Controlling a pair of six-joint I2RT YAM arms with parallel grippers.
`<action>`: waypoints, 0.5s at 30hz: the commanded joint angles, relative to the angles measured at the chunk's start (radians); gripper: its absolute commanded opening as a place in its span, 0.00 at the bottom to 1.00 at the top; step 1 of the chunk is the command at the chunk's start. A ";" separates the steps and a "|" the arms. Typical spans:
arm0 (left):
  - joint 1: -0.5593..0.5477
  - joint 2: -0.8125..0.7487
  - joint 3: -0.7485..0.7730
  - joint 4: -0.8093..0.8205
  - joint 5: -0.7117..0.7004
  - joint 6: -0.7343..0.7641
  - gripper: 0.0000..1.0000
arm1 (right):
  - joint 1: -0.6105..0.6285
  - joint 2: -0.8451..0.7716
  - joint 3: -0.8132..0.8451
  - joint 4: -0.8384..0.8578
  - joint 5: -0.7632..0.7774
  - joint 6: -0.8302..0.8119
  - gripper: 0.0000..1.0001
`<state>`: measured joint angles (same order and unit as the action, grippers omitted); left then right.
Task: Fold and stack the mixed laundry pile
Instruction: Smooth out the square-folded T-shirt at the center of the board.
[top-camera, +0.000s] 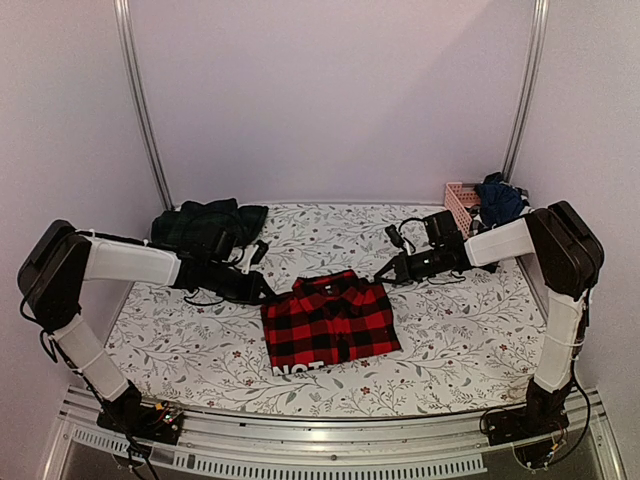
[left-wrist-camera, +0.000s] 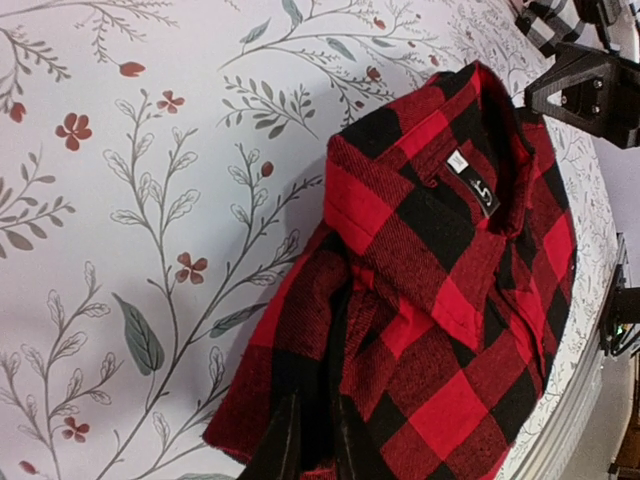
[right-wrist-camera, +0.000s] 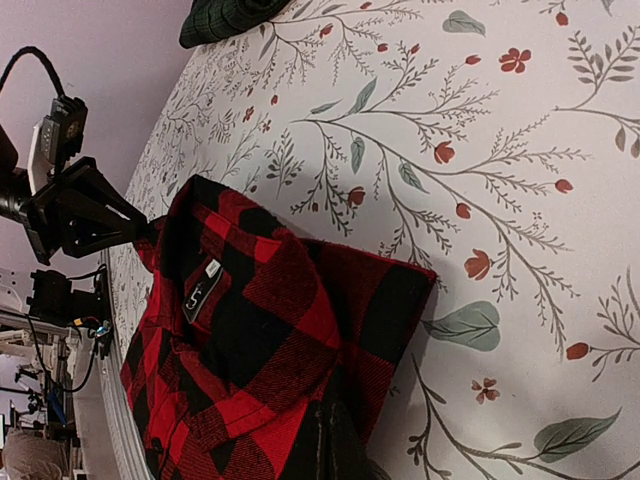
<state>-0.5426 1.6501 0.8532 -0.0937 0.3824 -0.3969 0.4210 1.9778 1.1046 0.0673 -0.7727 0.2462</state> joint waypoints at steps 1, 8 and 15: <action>-0.012 -0.010 0.012 0.004 0.022 0.018 0.12 | 0.005 0.011 0.004 0.002 -0.013 -0.010 0.00; -0.026 -0.027 0.019 0.003 0.024 0.030 0.20 | 0.006 0.019 0.007 0.002 -0.020 -0.007 0.00; -0.040 -0.030 0.030 0.000 0.033 0.038 0.21 | 0.005 0.021 0.006 0.002 -0.020 -0.007 0.00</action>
<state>-0.5632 1.6470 0.8558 -0.0937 0.3973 -0.3775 0.4210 1.9854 1.1046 0.0673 -0.7776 0.2462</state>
